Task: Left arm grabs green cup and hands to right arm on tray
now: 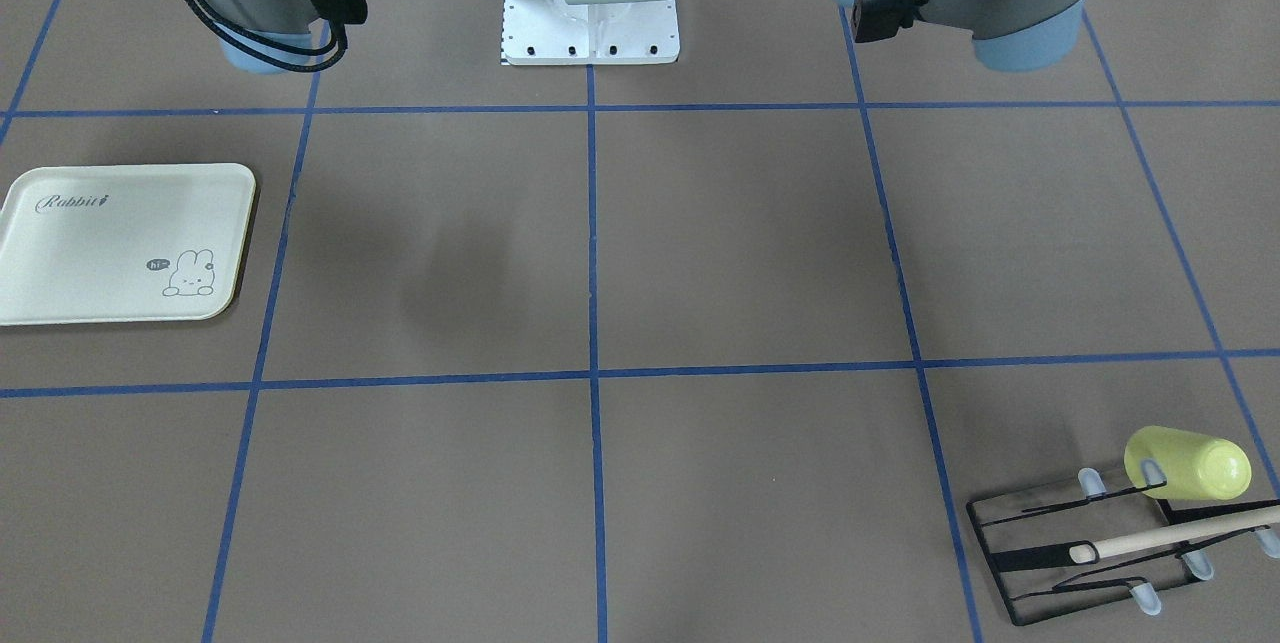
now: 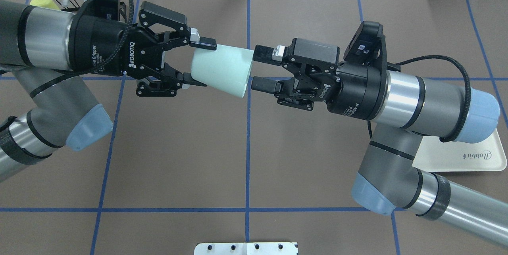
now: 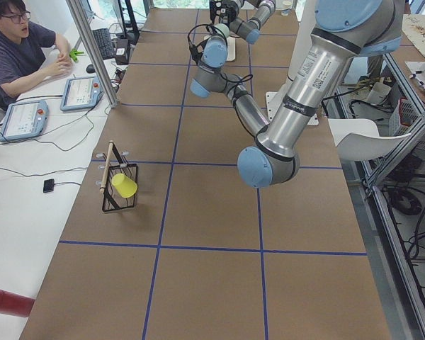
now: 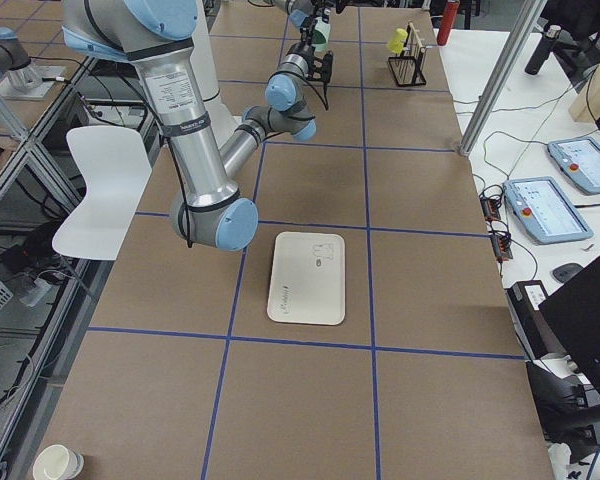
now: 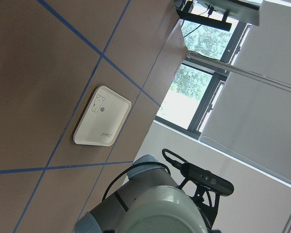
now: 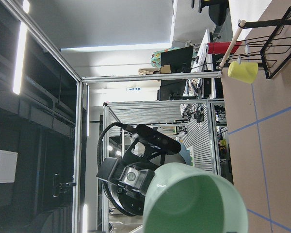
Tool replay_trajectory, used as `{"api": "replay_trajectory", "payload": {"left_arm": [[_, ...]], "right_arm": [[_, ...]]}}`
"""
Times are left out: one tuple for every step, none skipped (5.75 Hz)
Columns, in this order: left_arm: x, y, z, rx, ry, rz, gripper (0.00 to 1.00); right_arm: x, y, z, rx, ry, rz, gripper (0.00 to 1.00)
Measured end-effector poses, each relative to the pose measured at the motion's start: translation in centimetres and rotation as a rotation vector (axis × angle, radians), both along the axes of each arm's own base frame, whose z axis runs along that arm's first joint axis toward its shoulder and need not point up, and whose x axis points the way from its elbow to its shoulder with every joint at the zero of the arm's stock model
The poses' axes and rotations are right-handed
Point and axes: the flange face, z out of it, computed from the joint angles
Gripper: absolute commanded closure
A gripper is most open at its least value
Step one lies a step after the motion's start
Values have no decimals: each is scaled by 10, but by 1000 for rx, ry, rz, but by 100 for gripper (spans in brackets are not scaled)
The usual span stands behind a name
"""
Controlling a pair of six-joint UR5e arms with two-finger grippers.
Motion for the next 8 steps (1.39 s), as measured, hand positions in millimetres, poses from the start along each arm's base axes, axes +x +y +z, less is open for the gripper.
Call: {"api": "replay_trajectory", "payload": {"left_arm": [[0, 0, 0, 0, -1, 1, 100], [0, 0, 1, -1, -2, 1, 100], [0, 1, 2, 0, -3, 3, 100], [0, 2, 3, 0, -3, 4, 100], [1, 3, 3, 0, -4, 6, 100], [4, 5, 3, -1, -5, 11, 100], [6, 6, 3, 0, -5, 15, 100], [7, 6, 4, 0, -7, 17, 100]], "right_arm": [[0, -1, -4, -4, -5, 6, 15], [1, -2, -6, -11, -14, 17, 15], [1, -4, -7, -19, -21, 28, 15], [2, -5, -8, -26, -27, 38, 17], [2, -6, -8, -31, -27, 43, 17], [1, -6, -11, -34, -23, 44, 17], [-1, -8, -19, -36, -17, 44, 17], [-4, -9, -27, -35, -7, 46, 18]]}}
